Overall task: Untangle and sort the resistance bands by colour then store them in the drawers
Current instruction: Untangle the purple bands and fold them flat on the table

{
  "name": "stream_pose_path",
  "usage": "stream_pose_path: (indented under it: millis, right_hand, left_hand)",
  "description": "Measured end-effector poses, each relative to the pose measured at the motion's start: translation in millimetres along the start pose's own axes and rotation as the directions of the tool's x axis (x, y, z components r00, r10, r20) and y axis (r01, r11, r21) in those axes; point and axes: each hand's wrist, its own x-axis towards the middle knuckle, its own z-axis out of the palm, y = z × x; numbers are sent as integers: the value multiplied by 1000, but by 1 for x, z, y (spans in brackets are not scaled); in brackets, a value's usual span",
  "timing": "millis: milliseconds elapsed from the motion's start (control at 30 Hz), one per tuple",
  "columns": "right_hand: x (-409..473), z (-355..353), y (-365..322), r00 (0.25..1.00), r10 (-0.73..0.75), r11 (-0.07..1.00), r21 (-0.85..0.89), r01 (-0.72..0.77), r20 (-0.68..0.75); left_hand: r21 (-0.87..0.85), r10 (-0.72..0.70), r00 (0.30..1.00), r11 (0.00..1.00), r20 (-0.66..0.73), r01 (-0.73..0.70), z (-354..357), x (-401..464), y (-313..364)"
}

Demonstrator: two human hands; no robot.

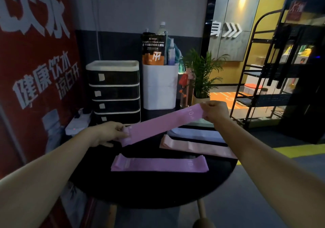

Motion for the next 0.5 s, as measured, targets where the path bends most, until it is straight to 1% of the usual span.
stream_pose_path:
  millis: [67, 133, 233, 300, 400, 500]
  right_hand:
    - [-10, -1, 14, 1000, 27, 999, -33, -27, 7]
    - [-21, -3, 27, 999, 37, 998, -46, -37, 4]
    - [-33, -3, 49, 998, 64, 993, -99, -65, -13]
    - [-39, -2, 63, 997, 77, 985, -155, -79, -18]
    - [-49, 0, 82, 996, 84, 966, -244, -80, 4]
    - [-63, -2, 95, 997, 73, 950, -306, -61, 31]
  left_hand:
    - [-175, -34, 999, 984, 26, 38, 2, -6, -6]
    - [-300, -41, 999, 953, -6, 38, 6, -10, -12]
    - [-407, -72, 989, 914, -130, 12, 12, -11, -18]
    - [-486, -100, 965, 873, -241, -31, 15, -10, -25]
    - [-513, -140, 911, 854, -387, -86, 21, -5, -34]
    - [-423, -124, 887, 902, -444, -86, 30, 0, -43]
